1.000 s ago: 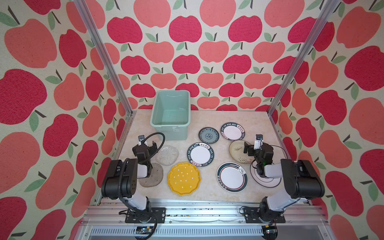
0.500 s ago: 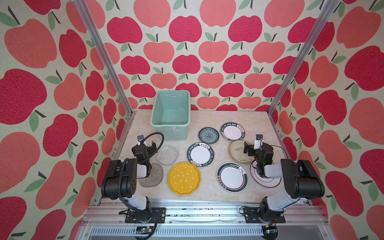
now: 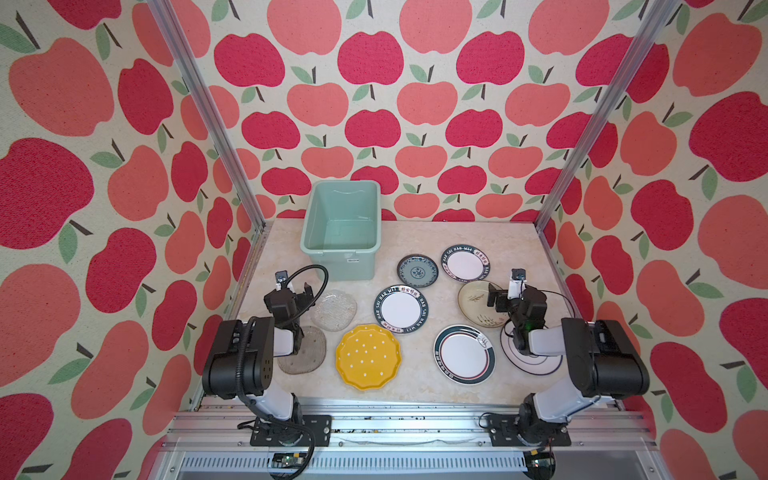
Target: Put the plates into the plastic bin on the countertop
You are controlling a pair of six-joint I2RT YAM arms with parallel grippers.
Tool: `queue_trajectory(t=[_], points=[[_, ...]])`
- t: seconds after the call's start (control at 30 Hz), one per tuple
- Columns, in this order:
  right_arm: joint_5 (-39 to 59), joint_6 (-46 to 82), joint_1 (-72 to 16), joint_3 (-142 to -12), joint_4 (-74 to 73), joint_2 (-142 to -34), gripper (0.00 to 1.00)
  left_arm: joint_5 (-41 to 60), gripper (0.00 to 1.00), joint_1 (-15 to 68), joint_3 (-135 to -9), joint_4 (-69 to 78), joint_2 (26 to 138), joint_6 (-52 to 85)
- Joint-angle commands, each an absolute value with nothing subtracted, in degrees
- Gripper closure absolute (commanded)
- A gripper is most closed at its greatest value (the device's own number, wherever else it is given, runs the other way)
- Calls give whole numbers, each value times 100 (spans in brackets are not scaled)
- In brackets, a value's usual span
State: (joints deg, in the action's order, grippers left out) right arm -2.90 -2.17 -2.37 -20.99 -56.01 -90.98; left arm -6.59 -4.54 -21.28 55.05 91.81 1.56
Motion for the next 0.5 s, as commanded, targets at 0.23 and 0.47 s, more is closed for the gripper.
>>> queue_trajectory(t=[0.23,0.47], points=[[-442,623,-242,-3109,-2409,-6977,1,-1459,1,70,-3240,2055,7152,603],[1373,2240,205,-4173,26,-5873,1,-391,1,-17,-5041,-2183,5910,2189]])
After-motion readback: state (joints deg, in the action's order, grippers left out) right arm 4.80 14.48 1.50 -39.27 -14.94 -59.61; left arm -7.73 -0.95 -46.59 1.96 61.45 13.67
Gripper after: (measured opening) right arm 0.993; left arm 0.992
